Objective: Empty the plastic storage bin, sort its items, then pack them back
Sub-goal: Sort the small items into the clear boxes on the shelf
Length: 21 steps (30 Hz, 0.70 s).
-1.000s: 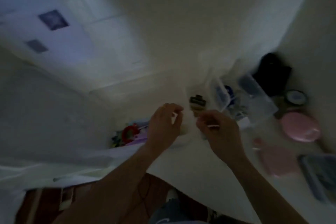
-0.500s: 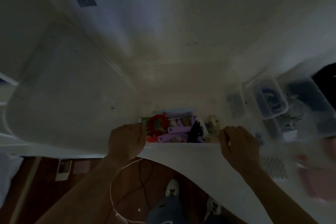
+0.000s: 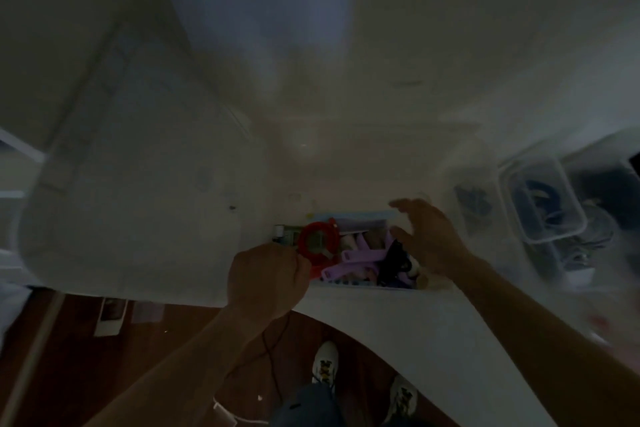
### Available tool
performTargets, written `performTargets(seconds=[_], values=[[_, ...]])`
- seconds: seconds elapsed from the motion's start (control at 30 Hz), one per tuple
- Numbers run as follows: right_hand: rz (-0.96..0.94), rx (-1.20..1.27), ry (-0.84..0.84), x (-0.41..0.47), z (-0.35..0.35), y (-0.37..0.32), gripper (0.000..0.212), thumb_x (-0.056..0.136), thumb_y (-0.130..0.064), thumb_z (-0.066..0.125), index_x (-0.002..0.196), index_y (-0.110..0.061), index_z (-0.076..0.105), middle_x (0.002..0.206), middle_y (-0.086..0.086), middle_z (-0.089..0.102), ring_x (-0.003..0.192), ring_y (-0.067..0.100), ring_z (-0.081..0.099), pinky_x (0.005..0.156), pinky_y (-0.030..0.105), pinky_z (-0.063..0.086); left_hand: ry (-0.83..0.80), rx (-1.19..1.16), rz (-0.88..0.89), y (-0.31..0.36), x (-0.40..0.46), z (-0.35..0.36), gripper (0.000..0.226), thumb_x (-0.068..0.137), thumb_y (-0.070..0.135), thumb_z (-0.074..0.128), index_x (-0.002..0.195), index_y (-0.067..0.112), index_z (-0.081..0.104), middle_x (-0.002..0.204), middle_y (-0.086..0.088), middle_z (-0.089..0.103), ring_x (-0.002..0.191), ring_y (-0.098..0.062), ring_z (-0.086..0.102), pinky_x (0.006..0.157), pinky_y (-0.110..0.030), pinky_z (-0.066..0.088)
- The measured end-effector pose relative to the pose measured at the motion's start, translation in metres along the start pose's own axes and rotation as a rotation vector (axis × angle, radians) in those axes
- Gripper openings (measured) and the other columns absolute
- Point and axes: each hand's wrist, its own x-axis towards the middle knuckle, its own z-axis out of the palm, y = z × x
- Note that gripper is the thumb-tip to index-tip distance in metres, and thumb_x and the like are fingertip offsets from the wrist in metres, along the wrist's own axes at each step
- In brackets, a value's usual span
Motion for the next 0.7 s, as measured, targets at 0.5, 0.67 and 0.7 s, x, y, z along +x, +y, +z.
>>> performTargets(seconds=[0.5, 0.67, 0.7], values=[[-0.009, -0.122, 0.326, 0.035, -0.01, -0.003, 0.011, 0.084, -0.002, 0.057, 0.087, -0.009, 0.066, 0.082, 0.011, 0.068, 0.076, 0.031, 0.065, 0.062, 0.035, 0.048, 0.186, -0.055, 0.178, 0.001, -0.004, -0.009, 0.035, 0.074, 0.024, 0.047, 0.04, 0.02, 0.042, 0.038, 0.004, 0.04, 0.029, -0.015, 0.038, 0.034, -0.017, 0.028], [-0.017, 0.05, 0.543, -0.028, -0.078, 0.007, 0.006, 0.084, -0.007, 0.069, 0.085, -0.013, 0.071, 0.072, 0.003, 0.068, 0.06, 0.019, 0.059, 0.054, 0.024, 0.042, 0.102, -0.048, 0.165, 0.005, -0.004, -0.015, 0.033, 0.074, 0.031, 0.045, 0.046, 0.017, 0.055, 0.043, 0.002, 0.052, 0.034, -0.019, 0.05, 0.035, -0.023, 0.043], [-0.011, 0.091, 0.523, -0.041, -0.09, 0.011, 0.005, 0.084, -0.01, 0.071, 0.083, -0.015, 0.071, 0.067, -0.002, 0.065, 0.057, 0.012, 0.055, 0.052, 0.018, 0.037, 0.043, -0.063, 0.126, 0.006, -0.002, -0.017, 0.03, 0.076, 0.033, 0.045, 0.054, 0.018, 0.06, 0.05, 0.001, 0.057, 0.041, -0.021, 0.056, 0.04, -0.026, 0.048]])
